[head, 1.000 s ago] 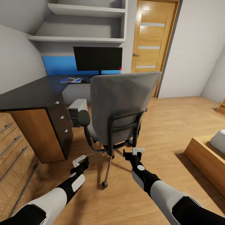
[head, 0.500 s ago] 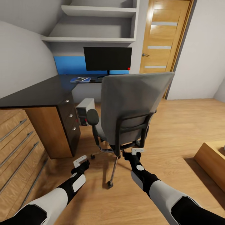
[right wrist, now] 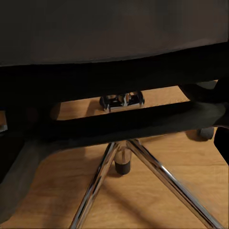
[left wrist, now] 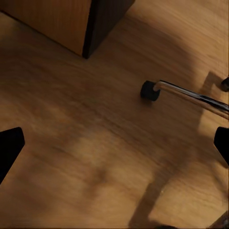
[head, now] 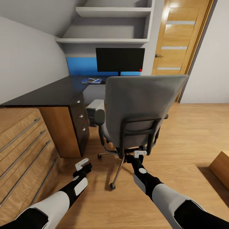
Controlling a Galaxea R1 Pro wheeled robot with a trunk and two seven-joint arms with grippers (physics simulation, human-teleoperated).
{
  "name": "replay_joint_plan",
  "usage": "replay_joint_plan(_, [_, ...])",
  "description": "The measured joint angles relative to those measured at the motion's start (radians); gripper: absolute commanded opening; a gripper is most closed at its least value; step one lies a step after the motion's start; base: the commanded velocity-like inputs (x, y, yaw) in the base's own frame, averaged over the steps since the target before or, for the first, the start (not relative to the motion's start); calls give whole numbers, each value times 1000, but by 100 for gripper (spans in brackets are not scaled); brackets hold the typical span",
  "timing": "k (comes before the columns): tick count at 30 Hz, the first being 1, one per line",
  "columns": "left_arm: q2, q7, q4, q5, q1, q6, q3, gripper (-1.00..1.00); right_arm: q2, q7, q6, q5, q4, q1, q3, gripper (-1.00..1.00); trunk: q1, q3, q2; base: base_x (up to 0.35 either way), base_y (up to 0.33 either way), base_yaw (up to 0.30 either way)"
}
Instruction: In the bedroom, organize the workspace by keeping the computer under the desk, ensuring the monitor is on the desk, placing the keyboard on the desk next to the monitor, placing the mouse on the desk next to the keyboard, moving the folder from the swivel chair onto the desk next to the mouse, stacking the notebook on top of the folder with the pen on top of the notebook, and positioning the swivel chair next to the desk.
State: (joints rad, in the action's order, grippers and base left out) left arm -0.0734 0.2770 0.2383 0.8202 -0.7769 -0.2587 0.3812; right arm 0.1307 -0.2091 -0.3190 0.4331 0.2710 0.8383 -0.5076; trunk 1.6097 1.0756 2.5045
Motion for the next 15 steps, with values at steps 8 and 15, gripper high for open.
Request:
replay_joint_plan(8, [-4, -1, 0, 0, 0, 0, 0, 100, 0, -2, 0, -1, 1, 0, 1, 100, 0, 0, 0, 0, 0, 180])
replay_joint_plan(15, [-5, -1, -1, 0, 0, 0, 0, 100, 0, -1, 0, -1, 1, 0, 0, 100, 0, 0, 0, 0, 0, 156])
